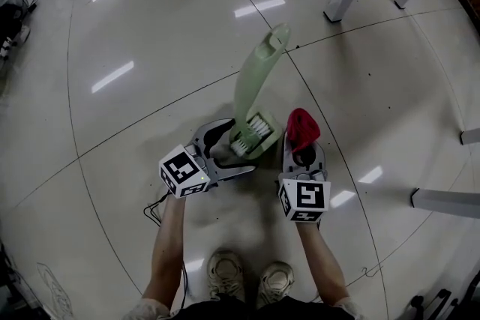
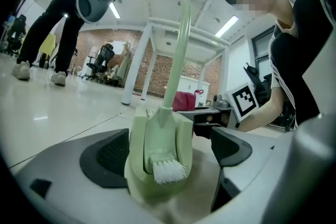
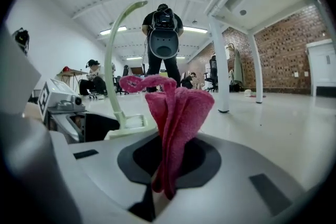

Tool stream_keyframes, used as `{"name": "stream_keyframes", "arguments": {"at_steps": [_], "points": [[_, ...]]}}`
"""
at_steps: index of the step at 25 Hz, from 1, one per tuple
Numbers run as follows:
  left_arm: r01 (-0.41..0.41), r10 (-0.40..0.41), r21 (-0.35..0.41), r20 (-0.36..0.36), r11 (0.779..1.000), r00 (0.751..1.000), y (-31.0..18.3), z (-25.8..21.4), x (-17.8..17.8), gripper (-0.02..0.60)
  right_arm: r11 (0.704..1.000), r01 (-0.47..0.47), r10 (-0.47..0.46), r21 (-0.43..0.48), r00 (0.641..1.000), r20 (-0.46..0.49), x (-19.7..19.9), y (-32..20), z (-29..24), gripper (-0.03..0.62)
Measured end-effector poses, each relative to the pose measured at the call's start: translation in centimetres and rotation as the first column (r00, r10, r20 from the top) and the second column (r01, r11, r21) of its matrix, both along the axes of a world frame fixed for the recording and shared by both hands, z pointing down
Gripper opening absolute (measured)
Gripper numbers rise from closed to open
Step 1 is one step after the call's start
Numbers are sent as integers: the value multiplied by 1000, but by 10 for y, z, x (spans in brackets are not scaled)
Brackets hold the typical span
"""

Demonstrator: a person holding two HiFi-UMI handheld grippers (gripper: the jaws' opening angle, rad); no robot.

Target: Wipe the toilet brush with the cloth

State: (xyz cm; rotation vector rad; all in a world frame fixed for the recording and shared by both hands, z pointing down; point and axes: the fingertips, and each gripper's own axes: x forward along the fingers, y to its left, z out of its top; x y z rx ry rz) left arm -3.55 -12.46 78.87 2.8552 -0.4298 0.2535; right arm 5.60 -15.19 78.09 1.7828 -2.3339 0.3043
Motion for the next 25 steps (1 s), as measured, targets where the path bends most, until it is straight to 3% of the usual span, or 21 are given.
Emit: {"name": "stream_keyframes", "arguments": {"at_steps": [4,20,25], "points": [[-10,10,3,20,1000,1000,0,-1,-1,466,999,21,-19,-30,997,71,-19,27,2,31],[-40,38,-57,-36,998,999,45,-5,5,466,999,39,-39,5,999,-3,-1,-20,4,31],[41,-42,-13,-67,999,997,23,-11,-3,466,999,42,-42,3,999,-10,-2,-7,6,31]]}}
